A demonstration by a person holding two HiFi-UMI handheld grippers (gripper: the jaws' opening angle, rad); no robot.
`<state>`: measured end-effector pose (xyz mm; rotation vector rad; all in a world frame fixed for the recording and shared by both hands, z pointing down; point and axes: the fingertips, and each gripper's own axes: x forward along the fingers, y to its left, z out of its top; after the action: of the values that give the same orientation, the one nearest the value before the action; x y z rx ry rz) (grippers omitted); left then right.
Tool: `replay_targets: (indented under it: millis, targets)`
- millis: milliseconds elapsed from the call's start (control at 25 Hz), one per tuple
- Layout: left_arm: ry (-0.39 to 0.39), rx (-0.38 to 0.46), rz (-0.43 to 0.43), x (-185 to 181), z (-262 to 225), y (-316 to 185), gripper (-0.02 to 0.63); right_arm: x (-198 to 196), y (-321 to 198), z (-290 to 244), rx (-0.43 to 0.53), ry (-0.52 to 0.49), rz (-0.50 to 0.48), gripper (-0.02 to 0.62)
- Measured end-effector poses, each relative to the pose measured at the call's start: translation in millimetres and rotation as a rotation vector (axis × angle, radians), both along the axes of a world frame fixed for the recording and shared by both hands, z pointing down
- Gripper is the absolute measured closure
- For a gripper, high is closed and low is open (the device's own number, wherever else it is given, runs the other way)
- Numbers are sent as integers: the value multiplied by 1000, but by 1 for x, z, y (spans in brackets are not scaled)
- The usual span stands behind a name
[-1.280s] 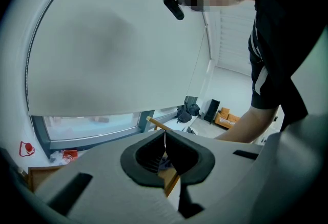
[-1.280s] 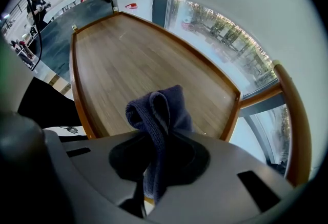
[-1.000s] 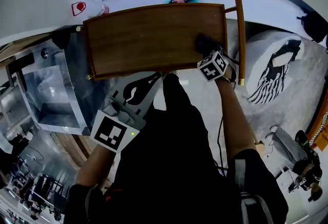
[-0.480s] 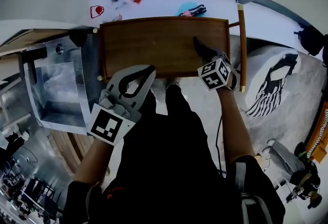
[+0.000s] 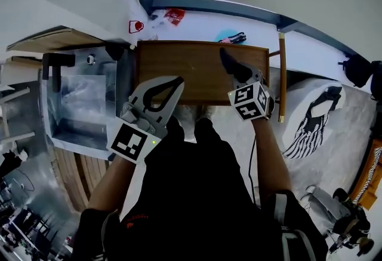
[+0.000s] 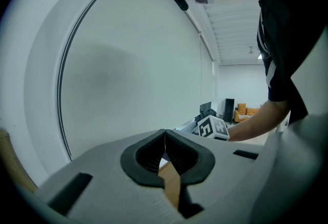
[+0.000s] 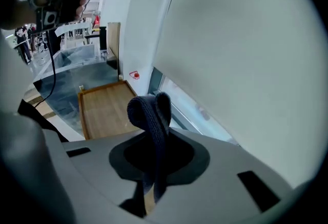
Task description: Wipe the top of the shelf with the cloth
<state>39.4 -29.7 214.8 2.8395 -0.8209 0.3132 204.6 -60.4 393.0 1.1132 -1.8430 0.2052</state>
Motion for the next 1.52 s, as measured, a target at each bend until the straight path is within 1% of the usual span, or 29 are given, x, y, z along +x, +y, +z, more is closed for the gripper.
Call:
replay_targets:
  millis: [80, 240, 320, 520, 720, 800, 880, 1000, 1080, 1120, 1240, 1520]
  targets:
    - [10, 18, -10, -7, -9, -2, 584, -13, -5, -24, 44, -42, -9, 548]
    - [16, 55, -31, -19, -25, -4, 584, -42, -11, -72, 133, -181, -38, 548]
    - [14, 77, -34, -24, -33, -6, 584, -52, -12, -94, 176, -225, -46, 548]
    - [16, 119, -42, -38, -45, -4, 584, -74, -7, -137, 259, -253, -76, 548]
    - [11, 166, -27, -46, -54, -5, 584, -88, -3, -175, 324, -304, -100, 548]
    - [15, 170, -30, -50, -59, -7, 584, -93, -2, -190, 351, -322, -105, 548]
    - [12, 196, -21, -54, -65, -11, 584, -98, -3, -204, 374, -353, -103, 548]
    - [8, 227, -23, -59, -73, -16, 584, -104, -3, -220, 401, -380, -102, 548]
    - [-10, 273, -7, -62, -78, -19, 584, -109, -5, -226, 408, -384, -107, 548]
    - [-12, 280, -6, -64, -80, -21, 584, -112, -6, -228, 409, -388, -108, 548]
    - [6, 251, -32, -71, -85, -26, 584, -121, -9, -232, 409, -404, -112, 548]
    - [15, 253, -50, -81, -85, -33, 584, -135, -15, -231, 392, -412, -132, 548]
